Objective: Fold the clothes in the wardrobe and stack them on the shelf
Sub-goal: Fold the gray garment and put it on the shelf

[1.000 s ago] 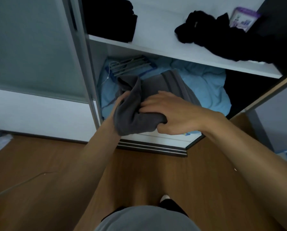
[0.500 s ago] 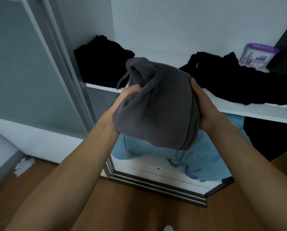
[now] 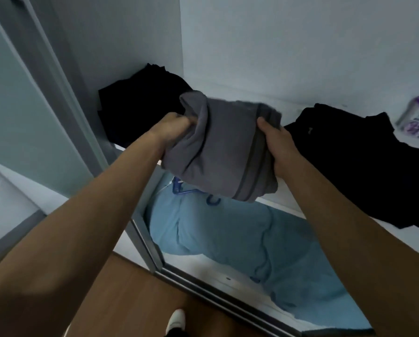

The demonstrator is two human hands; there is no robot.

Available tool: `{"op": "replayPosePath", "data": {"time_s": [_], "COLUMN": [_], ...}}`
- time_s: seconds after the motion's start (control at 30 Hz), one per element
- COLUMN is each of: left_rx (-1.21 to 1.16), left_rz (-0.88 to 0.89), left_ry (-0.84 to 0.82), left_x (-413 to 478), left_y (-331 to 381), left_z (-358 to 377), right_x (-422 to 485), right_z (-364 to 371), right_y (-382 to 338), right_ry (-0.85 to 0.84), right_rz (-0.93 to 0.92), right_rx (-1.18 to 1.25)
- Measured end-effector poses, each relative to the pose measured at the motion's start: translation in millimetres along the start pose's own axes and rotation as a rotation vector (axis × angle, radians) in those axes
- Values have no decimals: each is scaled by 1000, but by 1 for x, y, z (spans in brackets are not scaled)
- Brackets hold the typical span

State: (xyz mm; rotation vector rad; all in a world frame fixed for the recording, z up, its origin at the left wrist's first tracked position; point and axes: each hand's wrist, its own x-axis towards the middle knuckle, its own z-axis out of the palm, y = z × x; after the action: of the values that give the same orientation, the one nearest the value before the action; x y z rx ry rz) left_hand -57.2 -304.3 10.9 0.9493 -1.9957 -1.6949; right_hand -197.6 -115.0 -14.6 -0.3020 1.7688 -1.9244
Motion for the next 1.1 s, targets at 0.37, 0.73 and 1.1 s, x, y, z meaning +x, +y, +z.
{"op": "replayPosePath", "data": {"time_s": [0.37, 0.73, 1.1], "left_rx": [613, 874, 848], "left_rz": [490, 713, 519], "left_ry": [103, -200, -274], "left_x": [101, 150, 154], "left_y": [8, 1, -20], "left_z": [8, 49, 69], "right_x": [45, 110, 105], "right_z": [6, 10, 3], "right_y": [4, 19, 23], "right_ry": [376, 560, 316], "right_rz": [-413, -187, -127], "right_rx": [-704, -822, -885]}}
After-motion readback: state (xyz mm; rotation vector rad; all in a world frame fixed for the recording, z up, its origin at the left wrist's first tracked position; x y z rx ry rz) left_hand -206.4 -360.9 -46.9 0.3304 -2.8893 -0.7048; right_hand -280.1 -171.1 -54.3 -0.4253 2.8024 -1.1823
